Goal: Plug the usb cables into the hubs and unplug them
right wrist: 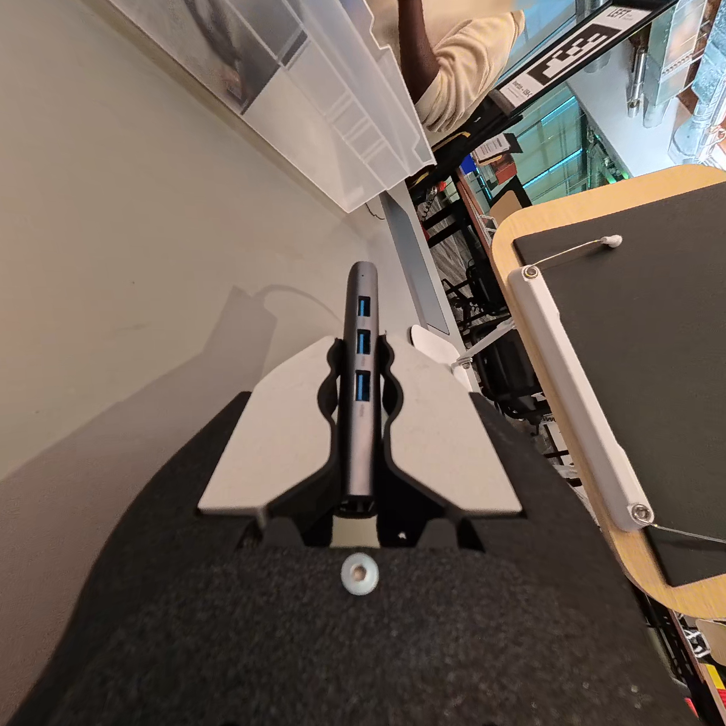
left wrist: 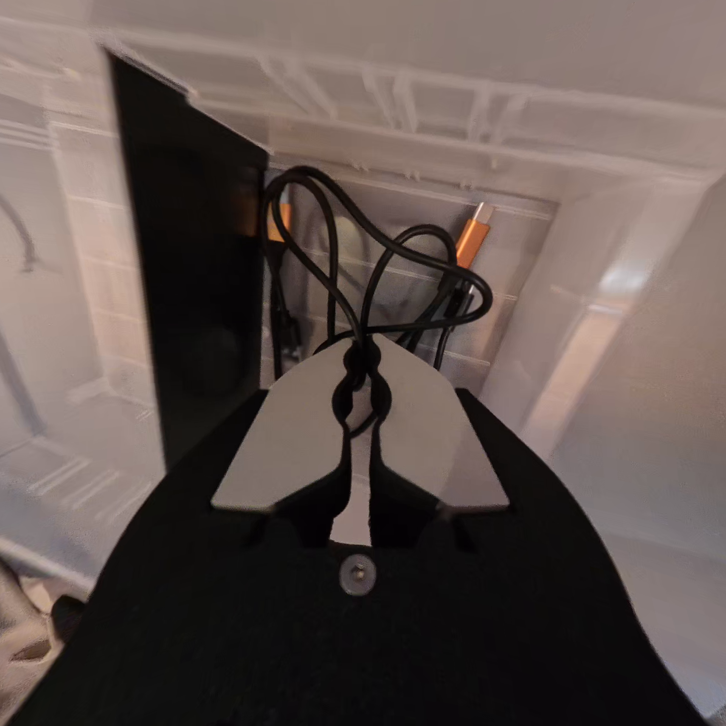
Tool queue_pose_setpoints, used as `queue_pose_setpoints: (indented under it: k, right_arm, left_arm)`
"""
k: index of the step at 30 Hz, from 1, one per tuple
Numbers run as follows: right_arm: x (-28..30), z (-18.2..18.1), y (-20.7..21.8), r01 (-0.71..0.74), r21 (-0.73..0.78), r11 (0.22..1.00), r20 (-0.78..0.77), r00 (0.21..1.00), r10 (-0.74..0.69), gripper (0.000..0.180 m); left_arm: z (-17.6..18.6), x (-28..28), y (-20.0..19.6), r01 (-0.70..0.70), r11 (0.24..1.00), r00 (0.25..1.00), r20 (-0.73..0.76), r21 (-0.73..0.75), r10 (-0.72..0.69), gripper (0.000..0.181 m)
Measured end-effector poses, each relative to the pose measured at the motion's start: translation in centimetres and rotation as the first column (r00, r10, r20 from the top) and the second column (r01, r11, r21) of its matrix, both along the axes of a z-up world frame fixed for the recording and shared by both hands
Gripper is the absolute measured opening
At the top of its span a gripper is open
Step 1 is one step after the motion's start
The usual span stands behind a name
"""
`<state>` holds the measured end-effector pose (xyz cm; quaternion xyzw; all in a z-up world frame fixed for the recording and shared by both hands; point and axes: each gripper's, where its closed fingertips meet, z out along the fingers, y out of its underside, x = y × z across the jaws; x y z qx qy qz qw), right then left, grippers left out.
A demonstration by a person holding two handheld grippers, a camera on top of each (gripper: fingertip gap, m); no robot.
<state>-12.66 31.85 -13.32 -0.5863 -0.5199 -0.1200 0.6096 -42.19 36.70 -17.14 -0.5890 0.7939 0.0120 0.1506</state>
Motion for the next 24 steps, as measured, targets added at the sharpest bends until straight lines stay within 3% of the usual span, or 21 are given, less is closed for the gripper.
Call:
queue_pose_setpoints:
  k: [3,6,10,12,15,19,20,22,24]
  right_arm:
    - [0.0,0.1,0.0,0.003,0.005,1.000,0.001,1.000,-0.003,0.018]
    - [0.0,0.1,0.0,0.004,0.011,1.000,0.006,1.000,-0.004,0.018]
    - [0.4,0.8,0.0,0.018,0.023,1.000,-0.041,0.999,-0.017,0.018]
    - [0.9,1.6,0.1,0.031,0.026,0.999,-0.094,0.995,-0.028,0.018]
    - [1.5,2.2,0.1,0.038,0.021,0.999,-0.158,0.987,-0.034,0.018]
    - [1.6,2.3,0.1,0.042,0.021,0.999,-0.162,0.986,-0.038,0.018]
    - [1.6,2.3,0.1,0.042,0.024,0.999,-0.156,0.987,-0.038,0.018]
    - [1.5,2.2,0.0,0.039,0.027,0.999,-0.146,0.989,-0.035,0.018]
    - [1.4,2.1,0.1,0.037,0.027,0.999,-0.142,0.989,-0.033,0.018]
  left_arm:
    - [4.8,0.2,-0.4,-0.026,0.998,0.995,0.101,0.060,0.019,0.002]
    - [11.8,1.6,-1.1,-0.043,0.985,0.972,0.235,0.168,0.003,0.002]
    - [19.1,6.8,-6.3,0.045,0.962,0.897,0.412,0.270,-0.158,0.002]
    - [18.0,10.0,-10.9,0.177,0.941,0.882,0.378,0.290,-0.282,0.002]
    - [10.9,13.9,-17.2,0.402,0.873,0.853,0.235,0.276,-0.467,0.003]
    - [2.6,15.3,-20.2,0.594,0.738,0.774,0.020,0.321,-0.633,0.004]
    - [1.6,15.0,-20.2,0.602,0.737,0.777,-0.010,0.308,-0.630,0.007]
    - [0.9,14.3,-19.6,0.550,0.778,0.823,-0.038,0.303,-0.567,0.032]
    - [1.4,12.8,-19.2,0.459,0.852,0.884,-0.031,0.254,-0.467,0.034]
